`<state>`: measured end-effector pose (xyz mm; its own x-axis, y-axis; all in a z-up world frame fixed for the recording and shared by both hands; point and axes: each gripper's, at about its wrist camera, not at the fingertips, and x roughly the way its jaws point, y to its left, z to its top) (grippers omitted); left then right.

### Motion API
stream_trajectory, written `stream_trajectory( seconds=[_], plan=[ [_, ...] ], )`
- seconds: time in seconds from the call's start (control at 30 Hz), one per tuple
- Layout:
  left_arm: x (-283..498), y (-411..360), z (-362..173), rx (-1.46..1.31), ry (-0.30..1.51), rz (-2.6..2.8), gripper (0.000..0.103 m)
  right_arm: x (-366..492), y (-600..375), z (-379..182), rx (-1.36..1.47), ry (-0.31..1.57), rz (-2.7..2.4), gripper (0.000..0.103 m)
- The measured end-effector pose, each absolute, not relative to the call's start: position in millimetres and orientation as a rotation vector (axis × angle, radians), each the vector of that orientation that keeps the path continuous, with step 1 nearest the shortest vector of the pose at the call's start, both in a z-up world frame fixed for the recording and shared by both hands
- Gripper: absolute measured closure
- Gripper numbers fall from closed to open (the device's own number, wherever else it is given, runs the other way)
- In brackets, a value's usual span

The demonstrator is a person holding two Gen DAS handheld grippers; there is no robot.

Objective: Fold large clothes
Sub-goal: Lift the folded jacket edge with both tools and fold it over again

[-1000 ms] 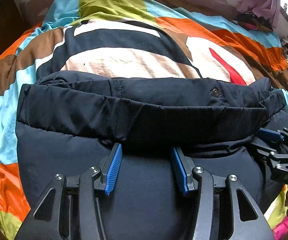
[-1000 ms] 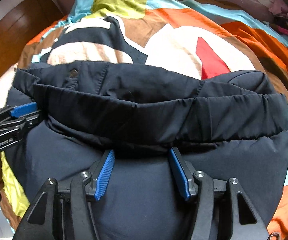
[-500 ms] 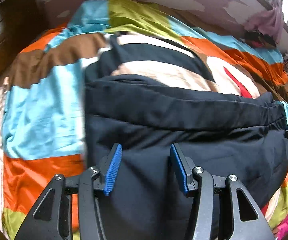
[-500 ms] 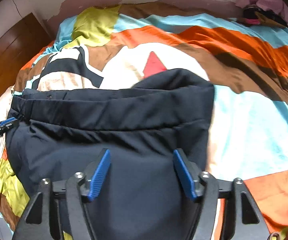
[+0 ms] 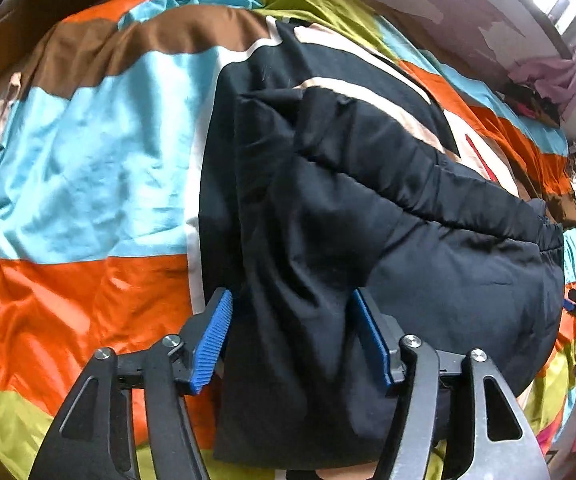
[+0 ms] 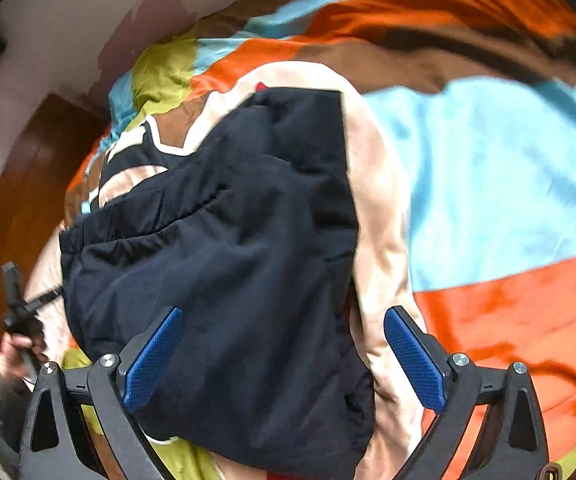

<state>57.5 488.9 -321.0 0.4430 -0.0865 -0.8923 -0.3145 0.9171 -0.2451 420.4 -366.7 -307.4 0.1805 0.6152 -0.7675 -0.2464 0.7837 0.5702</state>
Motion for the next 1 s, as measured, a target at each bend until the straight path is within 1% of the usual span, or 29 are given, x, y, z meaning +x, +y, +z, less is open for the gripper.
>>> stream_trajectory(
  seconds=[0.07, 0.13, 0.2, 0.27, 0.53, 0.77, 0.87, 0.9, 0.93, 1.0],
  plan=[
    [59.5, 492.6, -325.8, -0.434, 1.120, 0.136, 0.041, 423.8, -373.1, -315.0, 0.392, 1.259, 0.622, 0.002],
    [63.1, 498.1, -332.0, -0.476, 1.128, 0.113, 0.040, 426.5, -375.0, -319.8, 0.395, 1.269, 0.618, 0.002],
    [65.0, 502.3, -337.8, -0.510, 1.137, 0.102, 0.034, 430.1, -374.4, -325.4, 0.383, 1.287, 0.626, 0.002],
    [67.5, 506.6, -342.4, -0.536, 1.142, 0.096, 0.032, 433.7, -370.6, -330.9, 0.369, 1.307, 0.642, 0.002],
    [84.7, 516.9, -355.0, -0.609, 1.173, 0.018, 0.031, 457.1, -350.8, -351.0, 0.352, 1.351, 0.727, 0.002],
    [100.7, 524.4, -370.0, -0.676, 1.211, -0.043, 0.030, 471.6, -333.6, -376.5, 0.417, 1.428, 0.765, 0.000],
    [107.2, 517.7, -370.4, -0.628, 1.223, -0.051, 0.034, 469.9, -325.2, -372.8, 0.380, 1.391, 0.776, 0.001],
    [108.1, 515.6, -369.1, -0.614, 1.222, -0.058, 0.040, 468.2, -321.5, -370.6, 0.362, 1.383, 0.784, 0.010],
    [108.4, 514.2, -367.0, -0.598, 1.218, -0.064, 0.043, 467.2, -318.8, -368.3, 0.353, 1.377, 0.803, 0.031],
    [107.4, 511.8, -362.1, -0.559, 1.207, -0.063, 0.053, 464.6, -313.3, -360.1, 0.334, 1.361, 0.845, 0.056]
  ],
)
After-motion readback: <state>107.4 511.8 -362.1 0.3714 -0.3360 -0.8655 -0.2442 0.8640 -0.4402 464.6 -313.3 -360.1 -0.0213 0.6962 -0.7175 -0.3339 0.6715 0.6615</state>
